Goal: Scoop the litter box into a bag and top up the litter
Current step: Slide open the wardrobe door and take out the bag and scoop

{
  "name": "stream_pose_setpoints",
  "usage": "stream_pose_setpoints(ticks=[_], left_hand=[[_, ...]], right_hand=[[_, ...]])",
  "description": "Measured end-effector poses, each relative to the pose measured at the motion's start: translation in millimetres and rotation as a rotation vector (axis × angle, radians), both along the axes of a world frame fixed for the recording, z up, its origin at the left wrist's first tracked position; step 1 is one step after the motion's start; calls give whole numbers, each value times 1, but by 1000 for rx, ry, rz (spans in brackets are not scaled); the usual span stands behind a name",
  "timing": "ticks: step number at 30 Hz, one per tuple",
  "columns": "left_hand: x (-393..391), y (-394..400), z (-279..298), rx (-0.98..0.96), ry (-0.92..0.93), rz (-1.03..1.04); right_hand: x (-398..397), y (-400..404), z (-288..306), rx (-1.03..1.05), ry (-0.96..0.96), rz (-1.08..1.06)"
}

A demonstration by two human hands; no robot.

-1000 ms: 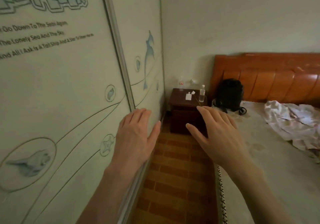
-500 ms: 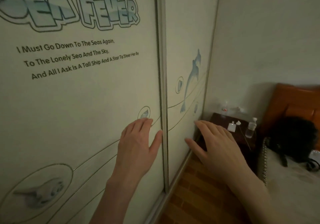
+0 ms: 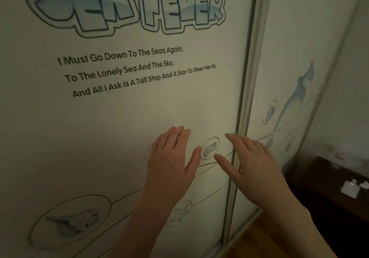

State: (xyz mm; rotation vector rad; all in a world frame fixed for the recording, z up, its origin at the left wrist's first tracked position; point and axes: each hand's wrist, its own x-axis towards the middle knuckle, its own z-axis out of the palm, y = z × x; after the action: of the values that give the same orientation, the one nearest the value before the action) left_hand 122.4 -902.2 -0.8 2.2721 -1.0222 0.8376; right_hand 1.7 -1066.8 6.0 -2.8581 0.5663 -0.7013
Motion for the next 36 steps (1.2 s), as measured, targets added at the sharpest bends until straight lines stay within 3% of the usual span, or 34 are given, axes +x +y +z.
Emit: stream_pose_setpoints(ticks=[12, 19, 25, 32, 36], left_hand=[[1, 38, 26, -169, -174, 451], [-7, 64, 43, -211, -351, 665], [20, 86, 44, -199, -490, 804], [63, 99, 29, -98, -393, 839], [76, 99, 21, -116, -416, 853]], right_hand=[[96, 1, 22, -91, -225, 528], [133, 28, 34, 13, -565, 803], [174, 67, 42, -193, -848, 633], [216, 79, 34, -268, -726, 547], [229, 75, 28, -292, -773, 534]])
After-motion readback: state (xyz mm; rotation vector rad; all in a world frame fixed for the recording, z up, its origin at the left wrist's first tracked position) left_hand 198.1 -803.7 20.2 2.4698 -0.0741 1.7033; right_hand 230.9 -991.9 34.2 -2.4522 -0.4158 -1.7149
